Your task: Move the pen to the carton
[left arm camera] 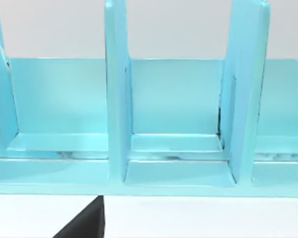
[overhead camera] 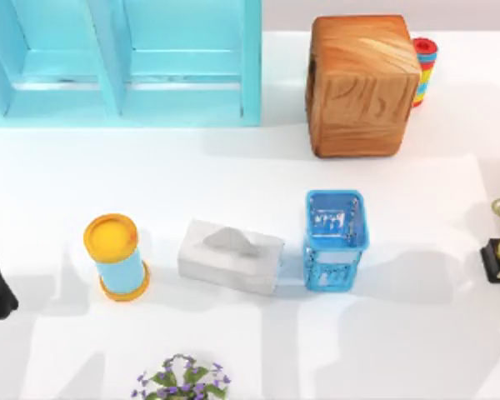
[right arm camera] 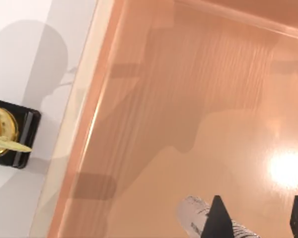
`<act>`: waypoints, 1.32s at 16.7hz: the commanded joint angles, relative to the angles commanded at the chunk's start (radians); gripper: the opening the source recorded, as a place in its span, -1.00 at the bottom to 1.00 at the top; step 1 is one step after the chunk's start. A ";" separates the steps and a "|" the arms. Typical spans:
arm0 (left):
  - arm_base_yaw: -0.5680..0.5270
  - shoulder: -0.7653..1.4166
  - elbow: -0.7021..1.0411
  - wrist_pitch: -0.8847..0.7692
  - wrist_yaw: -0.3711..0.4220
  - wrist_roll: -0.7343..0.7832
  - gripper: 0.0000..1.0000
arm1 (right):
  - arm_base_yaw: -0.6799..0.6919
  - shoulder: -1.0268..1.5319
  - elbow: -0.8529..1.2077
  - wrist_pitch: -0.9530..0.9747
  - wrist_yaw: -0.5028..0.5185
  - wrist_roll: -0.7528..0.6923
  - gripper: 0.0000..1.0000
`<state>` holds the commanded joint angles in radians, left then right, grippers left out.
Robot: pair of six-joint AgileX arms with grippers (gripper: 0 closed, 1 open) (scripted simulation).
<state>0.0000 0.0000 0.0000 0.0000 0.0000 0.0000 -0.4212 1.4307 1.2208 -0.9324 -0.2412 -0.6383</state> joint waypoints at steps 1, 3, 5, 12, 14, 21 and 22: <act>0.000 0.000 0.000 0.000 0.000 0.000 1.00 | 0.000 -0.001 -0.003 0.003 0.000 0.001 -1.00; 0.000 0.000 0.000 0.000 0.000 0.000 1.00 | 0.000 -0.001 -0.003 0.003 0.000 0.001 -1.00; 0.000 0.000 0.000 0.000 0.000 0.000 1.00 | 0.000 -0.001 -0.003 0.003 0.000 0.001 -0.85; 0.000 0.000 0.000 0.000 0.000 0.000 1.00 | 0.000 -0.001 -0.003 0.003 0.000 0.001 0.21; 0.000 0.000 0.000 0.000 0.000 0.000 1.00 | 0.000 -0.001 -0.003 0.003 0.000 0.001 0.51; 0.000 0.000 0.000 0.000 0.000 0.000 1.00 | 0.000 -0.001 -0.003 0.003 0.000 0.001 1.00; 0.000 0.000 0.000 0.000 0.000 0.000 1.00 | 0.000 -0.001 -0.003 0.003 0.000 0.001 1.00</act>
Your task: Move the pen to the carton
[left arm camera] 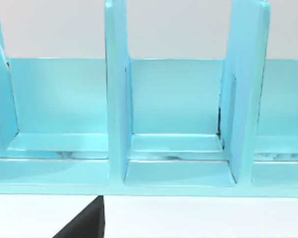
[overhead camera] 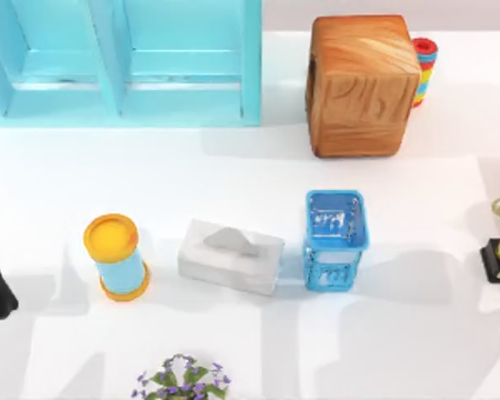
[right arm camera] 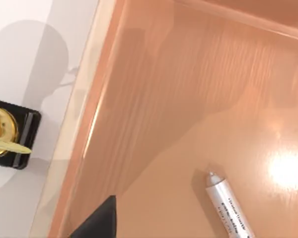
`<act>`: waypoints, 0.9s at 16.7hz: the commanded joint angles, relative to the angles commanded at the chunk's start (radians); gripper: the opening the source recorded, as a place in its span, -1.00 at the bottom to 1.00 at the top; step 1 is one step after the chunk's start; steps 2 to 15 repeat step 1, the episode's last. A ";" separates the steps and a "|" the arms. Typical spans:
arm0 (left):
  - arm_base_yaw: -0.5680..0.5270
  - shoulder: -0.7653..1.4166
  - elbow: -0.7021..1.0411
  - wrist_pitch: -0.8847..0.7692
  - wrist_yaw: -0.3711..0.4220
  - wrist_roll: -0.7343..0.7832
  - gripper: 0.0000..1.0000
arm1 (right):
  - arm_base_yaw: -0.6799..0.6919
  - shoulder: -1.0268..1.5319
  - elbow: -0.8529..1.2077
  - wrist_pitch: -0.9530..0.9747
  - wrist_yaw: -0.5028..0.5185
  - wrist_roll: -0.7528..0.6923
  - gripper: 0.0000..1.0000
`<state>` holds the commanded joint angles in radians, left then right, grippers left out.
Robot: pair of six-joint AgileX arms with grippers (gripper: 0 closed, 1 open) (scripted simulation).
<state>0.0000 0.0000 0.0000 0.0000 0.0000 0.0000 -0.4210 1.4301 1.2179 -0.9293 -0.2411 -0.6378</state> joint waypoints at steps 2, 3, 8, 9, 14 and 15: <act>0.000 0.000 0.000 0.000 0.000 0.000 1.00 | 0.000 0.000 0.000 0.000 0.000 0.000 1.00; 0.000 0.000 0.000 0.000 0.000 0.000 1.00 | 0.000 0.000 0.000 0.000 0.000 0.000 1.00; 0.000 0.000 0.000 0.000 0.000 0.000 1.00 | 0.000 0.000 0.000 0.000 0.000 0.000 1.00; 0.000 0.000 0.000 0.000 0.000 0.000 1.00 | 0.000 0.000 0.000 0.000 0.000 0.000 1.00; 0.000 0.000 0.000 0.000 0.000 0.000 1.00 | 0.000 0.000 0.000 0.000 0.000 0.000 1.00; 0.000 0.000 0.000 0.000 0.000 0.000 1.00 | 0.000 0.000 0.000 0.000 0.000 0.000 1.00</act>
